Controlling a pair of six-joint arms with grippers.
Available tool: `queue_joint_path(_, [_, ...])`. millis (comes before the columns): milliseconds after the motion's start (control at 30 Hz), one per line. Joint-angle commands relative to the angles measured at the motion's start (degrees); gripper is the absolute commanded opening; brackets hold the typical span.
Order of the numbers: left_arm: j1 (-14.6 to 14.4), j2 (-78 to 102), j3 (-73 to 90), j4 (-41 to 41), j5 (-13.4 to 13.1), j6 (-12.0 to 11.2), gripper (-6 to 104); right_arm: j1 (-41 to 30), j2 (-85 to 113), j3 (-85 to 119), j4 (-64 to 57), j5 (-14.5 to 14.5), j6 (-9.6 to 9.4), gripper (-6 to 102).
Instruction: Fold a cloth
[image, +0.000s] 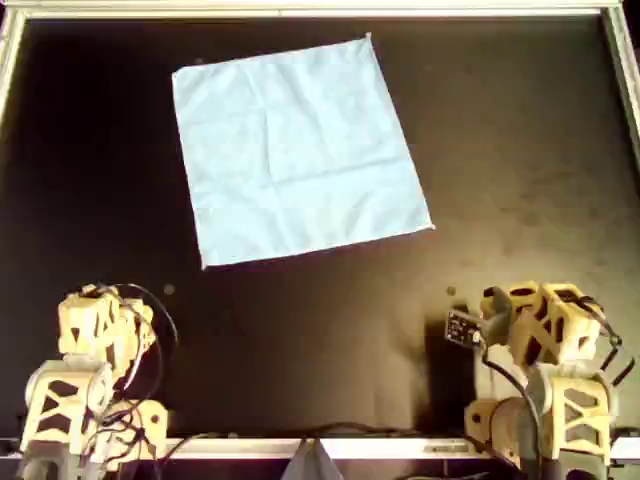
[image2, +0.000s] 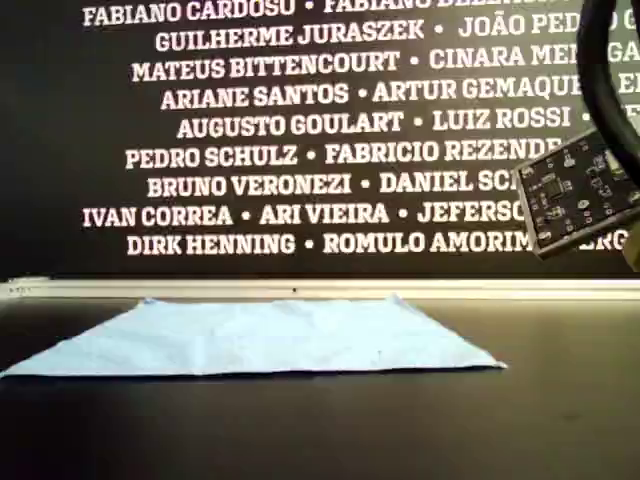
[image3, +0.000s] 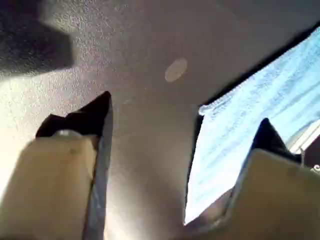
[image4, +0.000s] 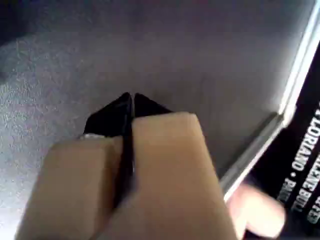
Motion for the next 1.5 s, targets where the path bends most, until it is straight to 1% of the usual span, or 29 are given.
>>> queue_joint_path(0, [1.3,0.2,-0.8,-0.8,-0.1,0.4,4,-0.8,1.8,0.8,0.5,-0.8,-7.38,1])
queue_joint_path(500, [1.3,1.1,-0.8,-0.8,-0.1,0.3,6,-0.9,1.8,0.8,0.5,-0.8,-7.38,1])
queue_joint_path(567, [1.2,1.2,-0.8,-0.9,0.7,-0.1,6,-0.9,1.8,0.8,0.4,-1.0,-7.38,1])
queue_joint_path(600, [0.7,1.4,-0.8,-1.0,0.9,-0.1,6,-0.7,1.8,0.6,0.4,-1.6,-7.38,1])
queue_joint_path(633, [0.6,1.6,-0.8,-1.0,0.9,-0.1,6,-0.1,1.8,0.2,0.3,-1.6,-7.38,1])
queue_joint_path(700, [0.5,2.2,-0.8,-1.0,0.9,0.4,6,0.1,1.8,-1.1,-1.7,-1.7,-7.38,3])
queue_joint_path(767, [0.4,2.3,-1.8,-1.1,1.1,0.4,8,-0.4,1.8,-2.4,-4.7,-1.7,-6.59,8])
queue_joint_path(833, [0.4,2.3,-2.1,-1.3,1.1,0.4,13,0.0,1.8,-3.4,-7.6,-1.7,-6.59,16])
queue_joint_path(867, [0.4,2.3,-2.4,-1.5,1.1,-0.1,18,0.0,1.8,-3.7,-8.8,-1.7,-6.50,20])
queue_joint_path(933, [0.4,2.3,-2.5,-2.8,1.1,-0.4,30,0.0,1.8,-3.7,-10.2,-1.7,-6.50,27])
queue_joint_path(967, [0.4,2.3,-2.3,-3.6,1.1,0.2,37,0.0,1.8,-3.6,-10.3,-1.3,-6.68,31])
queue_joint_path(1000, [0.4,2.3,-1.9,-4.1,1.1,0.2,43,0.0,1.8,-3.3,-10.3,-1.0,-7.12,34])
queue_joint_path(1067, [0.4,2.3,-1.8,-4.1,1.0,0.3,54,0.0,1.8,-2.7,-10.3,-1.4,-7.29,39])
queue_joint_path(1100, [0.4,2.3,-2.1,-4.1,1.0,-0.3,58,0.0,1.8,-2.7,-10.3,-1.6,-6.68,40])
queue_joint_path(1133, [0.4,2.3,-2.9,-4.0,1.0,-0.4,62,0.0,1.8,-2.9,-10.3,-1.7,-6.68,42])
queue_joint_path(1167, [0.4,2.3,-3.2,-4.0,1.0,-0.4,66,0.0,1.8,-3.4,-10.1,-1.6,-7.38,43])
queue_joint_path(1200, [0.4,2.3,-3.6,-4.0,1.0,-0.4,68,0.0,1.8,-3.5,-10.0,-1.2,-7.56,43])
queue_joint_path(1267, [0.4,2.2,-5.0,-4.0,1.0,-0.4,71,0.7,1.8,-3.7,-10.2,-1.8,-7.65,44])
queue_joint_path(1400, [0.3,1.1,-7.5,-4.0,1.1,-0.4,71,6.9,0.9,-3.9,-10.2,-2.3,-7.65,44])
queue_joint_path(1433, [0.3,0.9,-8.0,-4.0,1.1,-0.4,71,8.3,0.8,-3.8,-10.2,-1.8,-7.65,44])
queue_joint_path(1467, [0.3,0.3,-8.3,-4.0,1.1,0.2,71,9.2,0.8,-3.8,-10.2,-1.6,-7.65,44])
